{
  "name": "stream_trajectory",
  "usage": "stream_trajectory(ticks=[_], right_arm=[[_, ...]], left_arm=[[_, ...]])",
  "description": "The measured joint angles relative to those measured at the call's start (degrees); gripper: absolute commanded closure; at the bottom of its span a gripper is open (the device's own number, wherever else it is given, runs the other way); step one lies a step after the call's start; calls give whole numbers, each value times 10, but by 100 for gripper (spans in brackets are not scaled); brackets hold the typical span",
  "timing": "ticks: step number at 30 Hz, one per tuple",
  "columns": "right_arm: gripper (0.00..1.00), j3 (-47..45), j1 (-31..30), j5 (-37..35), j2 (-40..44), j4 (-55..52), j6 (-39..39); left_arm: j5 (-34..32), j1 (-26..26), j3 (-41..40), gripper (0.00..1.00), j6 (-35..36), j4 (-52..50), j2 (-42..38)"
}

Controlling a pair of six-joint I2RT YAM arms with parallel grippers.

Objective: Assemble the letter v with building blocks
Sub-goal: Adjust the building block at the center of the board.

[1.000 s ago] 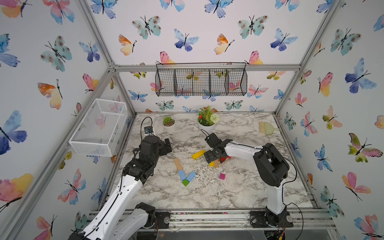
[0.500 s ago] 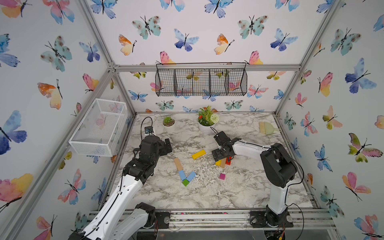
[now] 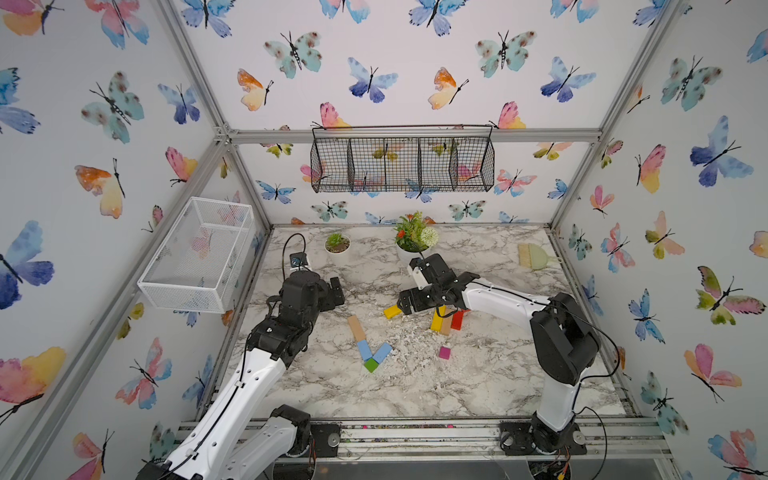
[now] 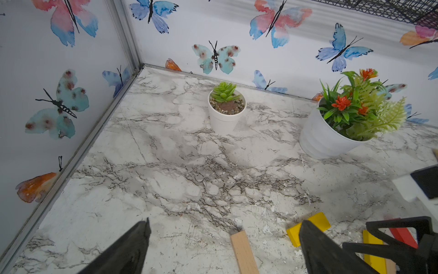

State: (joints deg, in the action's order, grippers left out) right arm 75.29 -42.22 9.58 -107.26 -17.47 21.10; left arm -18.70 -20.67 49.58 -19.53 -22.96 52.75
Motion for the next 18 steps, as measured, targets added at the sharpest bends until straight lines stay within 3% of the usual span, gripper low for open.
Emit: stream_trajectory(ticks=[7,18], right_arm=[[0,-3,-14,44,-9,28,46],[0,-16,-36,55,-39,45,80]], left_arm=[[0,0,0,1,0,0,0],[0,0,0,2,0,0,0]])
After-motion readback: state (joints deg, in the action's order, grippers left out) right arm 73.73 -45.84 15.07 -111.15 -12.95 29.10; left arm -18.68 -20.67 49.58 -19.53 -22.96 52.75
